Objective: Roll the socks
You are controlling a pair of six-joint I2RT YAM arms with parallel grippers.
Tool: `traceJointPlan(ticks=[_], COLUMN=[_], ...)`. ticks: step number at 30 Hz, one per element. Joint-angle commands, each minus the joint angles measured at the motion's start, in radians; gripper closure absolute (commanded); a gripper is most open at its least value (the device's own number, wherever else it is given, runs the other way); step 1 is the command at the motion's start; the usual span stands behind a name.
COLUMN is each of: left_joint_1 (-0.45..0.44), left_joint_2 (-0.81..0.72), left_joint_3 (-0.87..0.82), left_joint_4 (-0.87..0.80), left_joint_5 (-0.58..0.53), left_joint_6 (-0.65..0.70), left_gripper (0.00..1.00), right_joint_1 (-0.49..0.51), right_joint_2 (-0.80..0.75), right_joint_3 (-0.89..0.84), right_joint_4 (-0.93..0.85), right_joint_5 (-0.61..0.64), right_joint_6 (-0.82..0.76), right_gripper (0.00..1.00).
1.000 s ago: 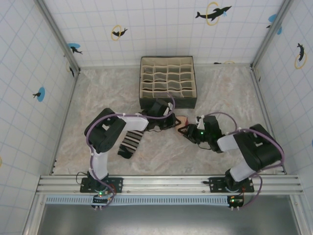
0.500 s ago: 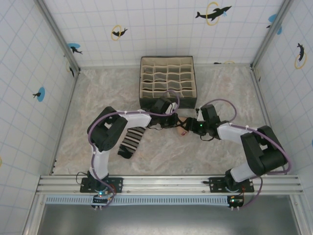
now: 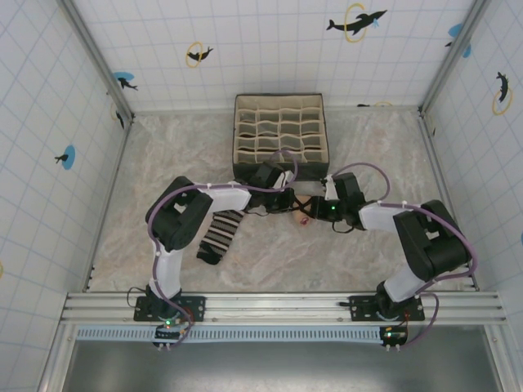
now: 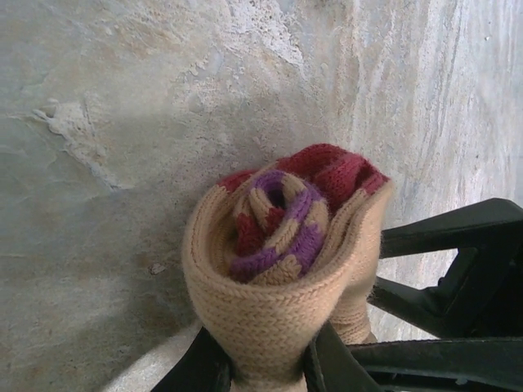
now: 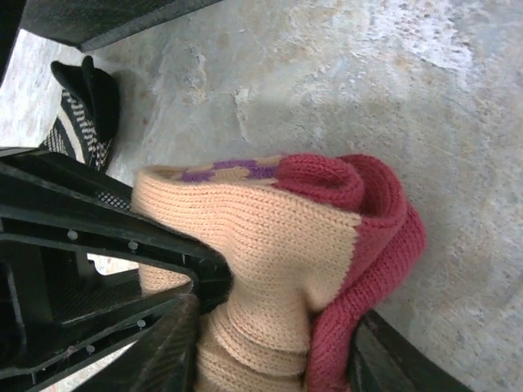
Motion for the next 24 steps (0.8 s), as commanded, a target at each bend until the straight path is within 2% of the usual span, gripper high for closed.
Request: traceJointPlan(ticks=[1, 3, 8, 10, 11, 18, 24], left_joint_1=[-0.026, -0.026, -0.024, -0.023, -0.023, -0.020, 0.010], left_joint_2=[0.073, 0.071, 0.041, 0.028, 0.021, -0.069, -0.196], left_joint_3=[-0.032, -0.037, -0.051, -0.053, -0.051, -0.018, 0.026], left_joint_4=[-0.059, -0.054, -0.055, -0.054, -0.054, -0.086, -0.171], left_joint_5=[0.003, 0.001, -0.022, -0.023, -0.025, -0.059, -0.134], left_joint_6=[-0.022, -0.031, -0.046, -0.059, -0.067, -0.072, -0.015], left_gripper=[1.00, 0.92, 0.58, 0.48, 0.44, 0.34, 0.31], right_joint_1=[0.053, 0.057, 0.056, 0.055, 0.054, 0.050, 0.053], right_joint_2=[0.084, 0.091, 0.061, 0.029, 0.007, -0.166, -0.284], right_joint_3=[-0.056, -0.067, -0.092, -0.099, -0.101, -0.061, 0.022], right_joint_4=[-0.053, -0.038, -0.022, -0.023, -0.027, -0.103, -0.228], right_joint_5=[0.016, 0.019, 0.025, 0.027, 0.067, 0.169, 0.258], right_joint_6=[-0.011, 0.003, 0.014, 0.013, 0.013, -0.027, -0.086], right_gripper=[0.63, 0.73, 0.96, 1.00, 1.00, 1.00, 1.00])
